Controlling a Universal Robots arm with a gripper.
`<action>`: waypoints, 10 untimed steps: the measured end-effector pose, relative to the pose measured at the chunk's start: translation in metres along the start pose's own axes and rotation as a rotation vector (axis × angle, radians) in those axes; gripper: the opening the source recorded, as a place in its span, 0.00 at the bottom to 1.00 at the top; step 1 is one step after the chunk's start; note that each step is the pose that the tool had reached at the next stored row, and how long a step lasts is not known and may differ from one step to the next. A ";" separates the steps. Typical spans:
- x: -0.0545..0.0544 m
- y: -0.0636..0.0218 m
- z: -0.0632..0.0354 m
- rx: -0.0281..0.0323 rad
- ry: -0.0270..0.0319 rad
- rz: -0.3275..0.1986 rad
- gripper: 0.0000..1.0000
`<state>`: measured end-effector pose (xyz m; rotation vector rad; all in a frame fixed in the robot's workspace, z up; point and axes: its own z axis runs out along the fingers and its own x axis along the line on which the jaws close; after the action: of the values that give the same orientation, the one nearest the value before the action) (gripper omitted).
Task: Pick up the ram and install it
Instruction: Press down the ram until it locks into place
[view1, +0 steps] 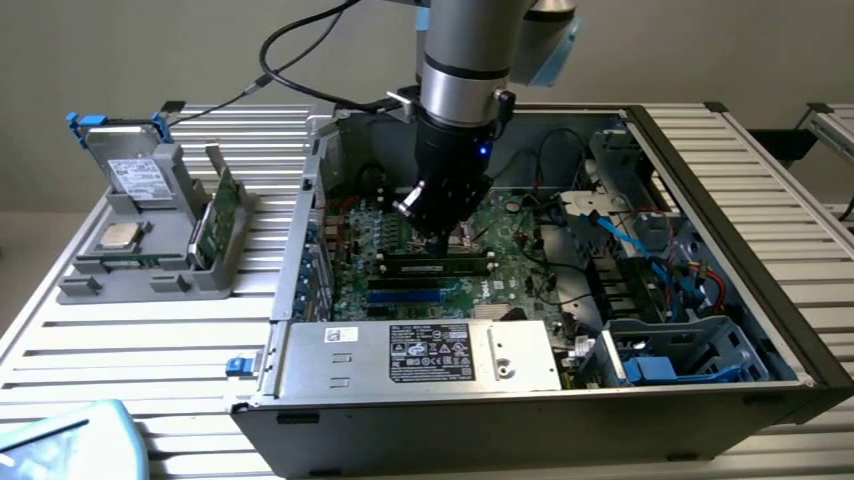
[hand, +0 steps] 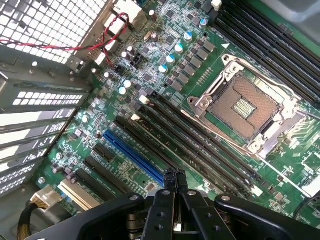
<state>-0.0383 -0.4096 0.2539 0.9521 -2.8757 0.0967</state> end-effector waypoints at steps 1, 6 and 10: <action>0.000 0.0000 -0.0001 0.0010 0.0016 0.010 0.11; 0.000 0.0000 -0.0004 0.0048 0.0101 0.065 0.11; 0.000 0.0000 -0.0004 0.0036 0.0147 0.112 0.11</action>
<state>-0.0383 -0.4096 0.2543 0.7866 -2.9151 0.1178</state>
